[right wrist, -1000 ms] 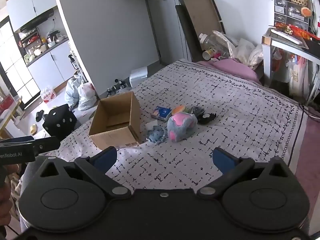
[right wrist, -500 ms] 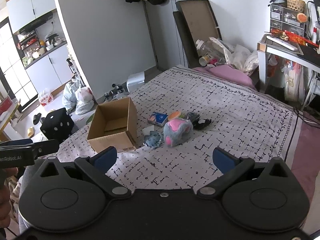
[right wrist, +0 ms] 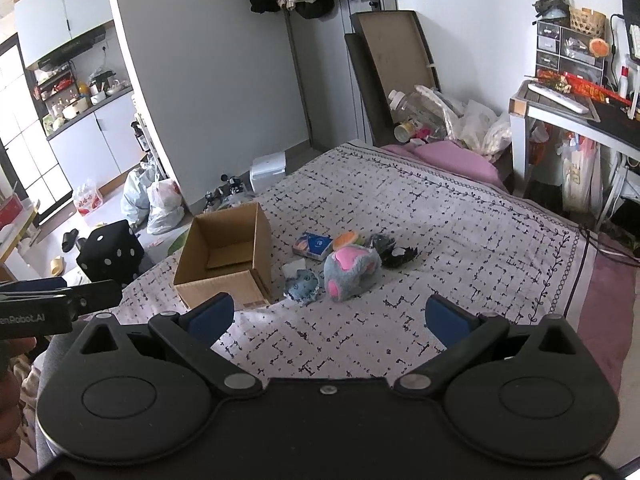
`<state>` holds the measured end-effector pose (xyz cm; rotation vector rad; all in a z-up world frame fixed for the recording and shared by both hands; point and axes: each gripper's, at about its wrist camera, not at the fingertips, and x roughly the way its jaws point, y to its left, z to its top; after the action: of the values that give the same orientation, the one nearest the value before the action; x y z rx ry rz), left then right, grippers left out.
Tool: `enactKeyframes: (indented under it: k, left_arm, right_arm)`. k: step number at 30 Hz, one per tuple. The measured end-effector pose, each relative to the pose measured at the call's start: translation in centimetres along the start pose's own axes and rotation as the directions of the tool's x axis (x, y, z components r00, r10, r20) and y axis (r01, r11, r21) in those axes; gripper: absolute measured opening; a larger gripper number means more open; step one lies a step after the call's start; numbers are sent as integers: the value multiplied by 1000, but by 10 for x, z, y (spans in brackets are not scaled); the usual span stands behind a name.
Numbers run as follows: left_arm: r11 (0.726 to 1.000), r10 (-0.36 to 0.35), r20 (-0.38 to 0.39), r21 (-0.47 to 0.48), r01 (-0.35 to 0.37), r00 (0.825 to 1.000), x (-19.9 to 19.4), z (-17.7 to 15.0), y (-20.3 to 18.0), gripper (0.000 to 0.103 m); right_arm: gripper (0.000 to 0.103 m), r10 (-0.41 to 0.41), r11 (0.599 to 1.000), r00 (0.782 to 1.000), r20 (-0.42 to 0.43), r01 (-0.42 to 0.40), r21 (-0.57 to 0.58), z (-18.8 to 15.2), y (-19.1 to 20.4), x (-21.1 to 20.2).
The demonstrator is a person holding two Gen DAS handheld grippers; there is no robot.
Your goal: Organize soft objects
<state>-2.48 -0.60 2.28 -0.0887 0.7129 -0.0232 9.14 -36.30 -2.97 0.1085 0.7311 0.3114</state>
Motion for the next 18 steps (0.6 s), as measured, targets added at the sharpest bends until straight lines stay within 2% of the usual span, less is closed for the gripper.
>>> enactKeyframes:
  k: [18]
  left_arm:
    - [1000, -10, 16, -2, 10, 1000, -9, 2, 1, 99]
  right_arm:
    - [103, -25, 999, 999, 32, 26, -26, 4, 7, -9]
